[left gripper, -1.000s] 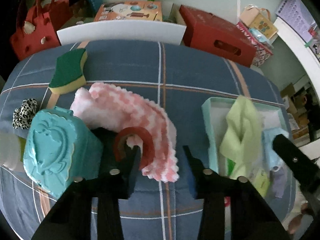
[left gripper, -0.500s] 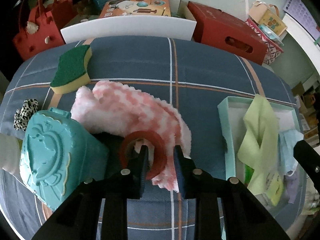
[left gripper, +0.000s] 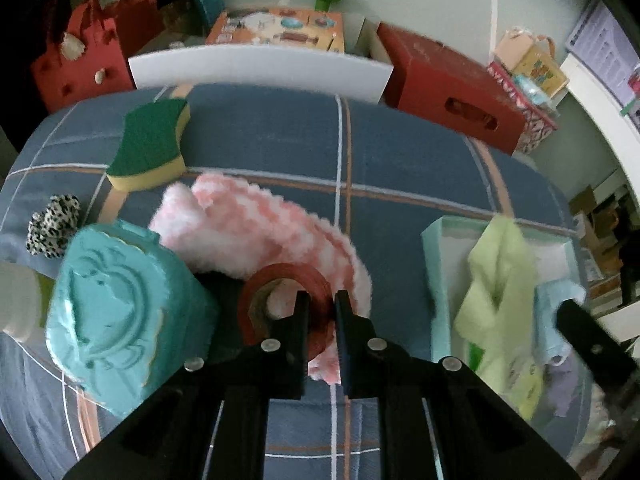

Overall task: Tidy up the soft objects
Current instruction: 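Grasp the red ring toy with the left tool while the right tool grasps the pink zigzag cloth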

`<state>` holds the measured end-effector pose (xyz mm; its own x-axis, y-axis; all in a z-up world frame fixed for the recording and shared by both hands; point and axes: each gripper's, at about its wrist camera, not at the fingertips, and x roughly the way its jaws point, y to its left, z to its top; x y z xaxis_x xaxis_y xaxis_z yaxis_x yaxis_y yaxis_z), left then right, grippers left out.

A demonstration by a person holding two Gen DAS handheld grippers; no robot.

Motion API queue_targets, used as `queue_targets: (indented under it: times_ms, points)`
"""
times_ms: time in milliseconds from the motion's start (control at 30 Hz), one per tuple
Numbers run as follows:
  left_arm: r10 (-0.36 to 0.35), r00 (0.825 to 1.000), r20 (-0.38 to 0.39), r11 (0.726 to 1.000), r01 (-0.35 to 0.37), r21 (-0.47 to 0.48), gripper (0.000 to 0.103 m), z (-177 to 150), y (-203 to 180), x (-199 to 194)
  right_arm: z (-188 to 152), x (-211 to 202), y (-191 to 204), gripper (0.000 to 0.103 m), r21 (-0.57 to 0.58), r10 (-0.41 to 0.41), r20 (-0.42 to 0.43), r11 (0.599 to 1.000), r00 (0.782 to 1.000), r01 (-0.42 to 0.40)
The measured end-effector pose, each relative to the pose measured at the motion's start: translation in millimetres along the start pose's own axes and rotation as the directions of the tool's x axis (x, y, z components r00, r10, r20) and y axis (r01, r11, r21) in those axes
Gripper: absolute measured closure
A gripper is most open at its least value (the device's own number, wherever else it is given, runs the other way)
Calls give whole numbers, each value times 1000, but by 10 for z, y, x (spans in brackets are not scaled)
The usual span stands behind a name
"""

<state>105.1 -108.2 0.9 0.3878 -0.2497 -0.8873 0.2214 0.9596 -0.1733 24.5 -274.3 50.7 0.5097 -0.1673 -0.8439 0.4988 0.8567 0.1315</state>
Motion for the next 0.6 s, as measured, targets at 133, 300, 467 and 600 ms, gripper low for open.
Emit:
queue_targets:
  times_ms: [133, 300, 467, 600]
  points:
    - [-38, 999, 25, 999, 38, -16, 91, 33, 21, -157, -1, -15, 9, 13, -2, 4, 8, 1000, 1000, -4]
    - [-54, 995, 90, 998, 57, -34, 91, 88, 81, -426, -1, -7, 65, 13, -18, 32, 17, 999, 999, -32]
    - [-54, 983, 176, 996, 65, -54, 91, 133, 200, -761, -23, 54, 198, 14, -45, 78, 7, 996, 997, -78]
    - [-38, 976, 214, 995, 57, -85, 91, 161, 348, -926, -71, 166, 372, 16, -80, 114, -18, 990, 993, -115]
